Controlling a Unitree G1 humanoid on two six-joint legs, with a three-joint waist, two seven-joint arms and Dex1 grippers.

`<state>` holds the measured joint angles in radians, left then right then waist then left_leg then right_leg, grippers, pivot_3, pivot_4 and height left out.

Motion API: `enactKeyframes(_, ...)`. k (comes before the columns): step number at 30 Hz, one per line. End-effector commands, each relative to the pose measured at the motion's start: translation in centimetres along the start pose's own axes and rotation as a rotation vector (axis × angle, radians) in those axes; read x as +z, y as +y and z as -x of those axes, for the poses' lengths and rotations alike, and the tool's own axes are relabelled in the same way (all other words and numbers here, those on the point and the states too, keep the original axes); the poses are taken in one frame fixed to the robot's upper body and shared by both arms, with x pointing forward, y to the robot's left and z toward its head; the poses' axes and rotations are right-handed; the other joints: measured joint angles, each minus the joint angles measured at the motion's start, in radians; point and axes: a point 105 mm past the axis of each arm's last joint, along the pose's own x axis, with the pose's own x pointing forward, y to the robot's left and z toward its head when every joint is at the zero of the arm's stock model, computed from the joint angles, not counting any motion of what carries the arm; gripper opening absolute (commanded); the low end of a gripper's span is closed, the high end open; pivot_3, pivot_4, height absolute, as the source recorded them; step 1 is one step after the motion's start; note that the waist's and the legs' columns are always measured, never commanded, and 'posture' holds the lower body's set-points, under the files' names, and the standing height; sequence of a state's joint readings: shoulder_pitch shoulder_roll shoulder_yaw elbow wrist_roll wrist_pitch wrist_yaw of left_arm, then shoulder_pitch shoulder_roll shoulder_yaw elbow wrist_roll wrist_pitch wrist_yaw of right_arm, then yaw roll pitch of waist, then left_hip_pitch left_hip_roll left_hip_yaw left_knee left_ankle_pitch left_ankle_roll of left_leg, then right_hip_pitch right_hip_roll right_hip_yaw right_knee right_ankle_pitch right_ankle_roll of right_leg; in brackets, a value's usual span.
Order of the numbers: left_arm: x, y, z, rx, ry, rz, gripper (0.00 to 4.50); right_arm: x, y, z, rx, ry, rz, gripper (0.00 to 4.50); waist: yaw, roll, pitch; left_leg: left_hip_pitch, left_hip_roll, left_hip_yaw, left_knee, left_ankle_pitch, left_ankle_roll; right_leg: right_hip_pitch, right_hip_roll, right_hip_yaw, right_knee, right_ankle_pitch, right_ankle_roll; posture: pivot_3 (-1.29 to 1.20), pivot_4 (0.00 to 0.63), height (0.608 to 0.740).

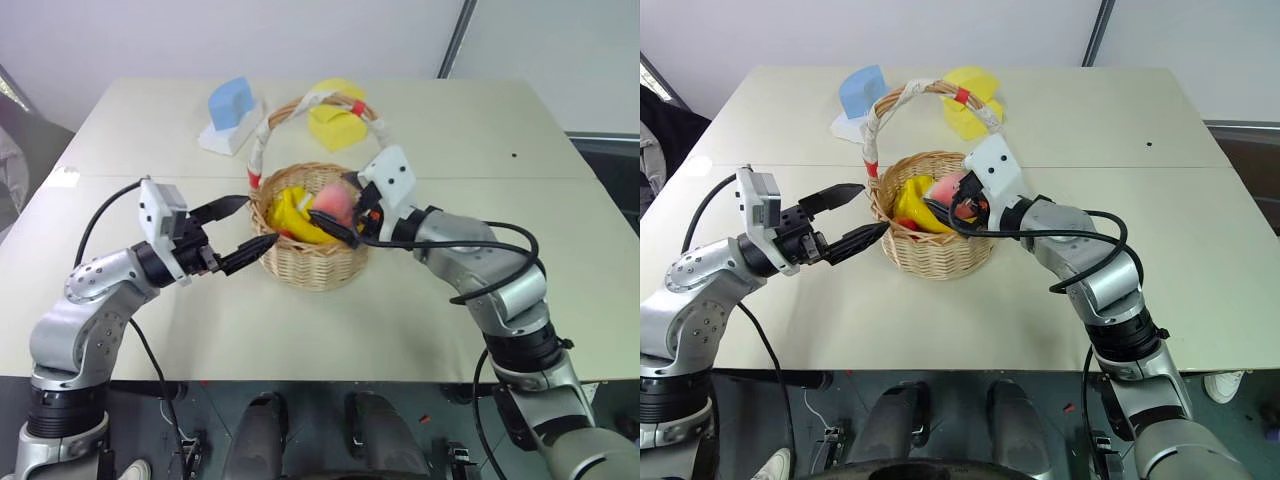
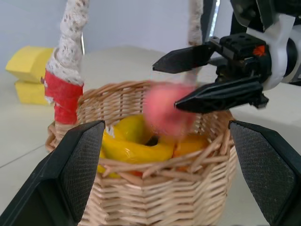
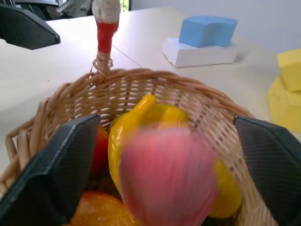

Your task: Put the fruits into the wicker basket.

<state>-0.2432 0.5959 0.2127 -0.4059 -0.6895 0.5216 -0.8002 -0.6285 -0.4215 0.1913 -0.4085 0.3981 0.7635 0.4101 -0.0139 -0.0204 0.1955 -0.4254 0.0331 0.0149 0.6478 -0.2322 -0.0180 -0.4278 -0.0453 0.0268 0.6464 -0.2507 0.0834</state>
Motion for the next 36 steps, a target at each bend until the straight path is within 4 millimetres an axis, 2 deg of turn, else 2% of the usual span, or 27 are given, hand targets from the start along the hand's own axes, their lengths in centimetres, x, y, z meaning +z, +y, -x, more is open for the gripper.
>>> enactKeyframes(1, 0.9, -0.7, -0.2, -0.024, -0.031, -0.022, 4.5, 2.9, 2.0, 2.8, 0.138, -0.139, 0.048, 4.47, 0.002, 0.0, 0.0, 0.0, 0.0, 0.0, 0.0, 0.0, 0.0, 0.0, 0.0, 0.0, 0.0, 0.0, 0.0, 0.0, 0.15, 0.74)
enactKeyframes(3, 0.9, -0.7, -0.3, -0.027, -0.033, -0.018, 4.5, 1.9, 2.5, 5.4, 0.214, -0.124, -0.023, 4.47, 0.004, -0.001, 0.0, 0.0, 0.0, -0.002, 0.0, 0.0, 0.0, 0.001, 0.001, -0.001, 0.0, -0.001, 0.001, 0.0, 0.15, 0.74)
enactKeyframes(5, 0.8, -0.8, -0.4, -0.033, -0.035, -0.013, 4.5, 1.0, 2.1, 7.0, 0.204, -0.097, -0.064, 4.47, 0.006, -0.001, 0.0, 0.0, 0.0, -0.003, 0.0, 0.0, 0.0, 0.002, 0.0, -0.001, -0.001, -0.001, 0.001, 0.0, 0.15, 0.74)
enactKeyframes(8, 0.8, -1.0, -0.8, -0.054, -0.041, -0.004, 4.5, 0.1, -0.7, 8.1, 0.06, -0.097, -0.131, 4.47, -0.006, -0.001, 0.0, 0.001, 0.0, 0.0, 0.002, 0.0, 0.0, 0.003, -0.001, 0.0, -0.001, -0.003, -0.002, 0.0, 0.15, 0.74)
enactKeyframes(12, 0.9, -1.1, -1.4, -0.076, -0.052, -0.003, 4.5, -0.7, -4.1, 7.2, -0.135, -0.127, -0.169, 4.47, -0.01, -0.001, 0.0, 0.006, 0.0, 0.002, 0.001, 0.0, 0.0, 0.004, 0.002, 0.003, 0.001, -0.001, -0.005, 0.0, 0.15, 0.74)
enactKeyframes(16, 1.0, -1.4, -1.9, -0.098, -0.06, -0.003, 4.5, -2.4, -5.1, 4.3, -0.192, -0.134, -0.222, 4.47, -0.008, -0.001, -0.001, 0.007, 0.001, 0.001, 0.0, 0.0, 0.0, 0.003, 0.003, 0.003, 0.002, -0.001, -0.005, 0.0, 0.15, 0.74)
enactKeyframes(19, 1.0, -1.5, -1.9, -0.098, -0.063, -0.003, 4.5, -2.8, -5.3, 3.2, -0.205, -0.157, -0.235, 3.68, -0.005, -0.001, 0.0, 0.006, 0.001, 0.001, 0.0, 0.0, 0.0, 0.003, 0.003, 0.003, 0.001, 0.0, -0.001, 0.0, 0.15, 0.74)
enactKeyframes(26, 1.0, -1.7, -1.7, -0.085, -0.065, -0.004, 4.5, -2.0, -5.1, 3.4, -0.189, -0.212, -0.255, 0.18, -0.001, -0.001, 0.0, 0.002, 0.0, 0.001, 0.0, 0.0, 0.0, 0.001, 0.001, 0.003, 0.001, 0.0, 0.0, 0.0, 0.15, 0.74)
enactKeyframes(27, 1.0, -1.7, -1.7, -0.084, -0.065, -0.003, 4.5, -1.8, -5.1, 3.6, -0.187, -0.22, -0.255, 0.16, -0.001, -0.001, 0.0, 0.002, 0.0, 0.001, 0.0, 0.0, 0.0, 0.001, 0.001, 0.003, 0.001, 0.0, 0.0, 0.0, 0.15, 0.74)
enactKeyframes(30, 0.9, -1.7, -1.8, -0.083, -0.067, -0.002, 4.5, -0.6, -6.9, 6.2, -0.26, -0.258, -0.19, 0.16, 0.0, -0.001, 0.0, 0.002, 0.0, 0.001, 0.0, 0.0, 0.0, 0.001, 0.002, 0.003, 0.001, 0.0, 0.0, 0.0, 0.15, 0.74)
enactKeyframes(34, 0.8, -1.7, -2.1, -0.1, -0.069, 0.001, 4.5, -0.2, -10.9, 9.5, -0.45, -0.258, -0.128, 0.16, 0.003, -0.001, 0.0, 0.002, -0.001, 0.001, 0.001, 0.0, 0.0, 0.001, 0.001, 0.003, 0.001, 0.0, 0.0, 0.0, 0.15, 0.74)
enactKeyframes(36, 0.8, -1.8, -2.4, -0.113, -0.07, 0.003, 4.5, -0.7, -13.7, 11.6, -0.607, -0.223, -0.086, 0.16, 0.001, -0.001, 0.0, 0.002, -0.001, 0.002, 0.001, 0.0, 0.0, 0.001, 0.001, 0.003, 0.0, 0.0, 0.0, 0.0, 0.15, 0.74)
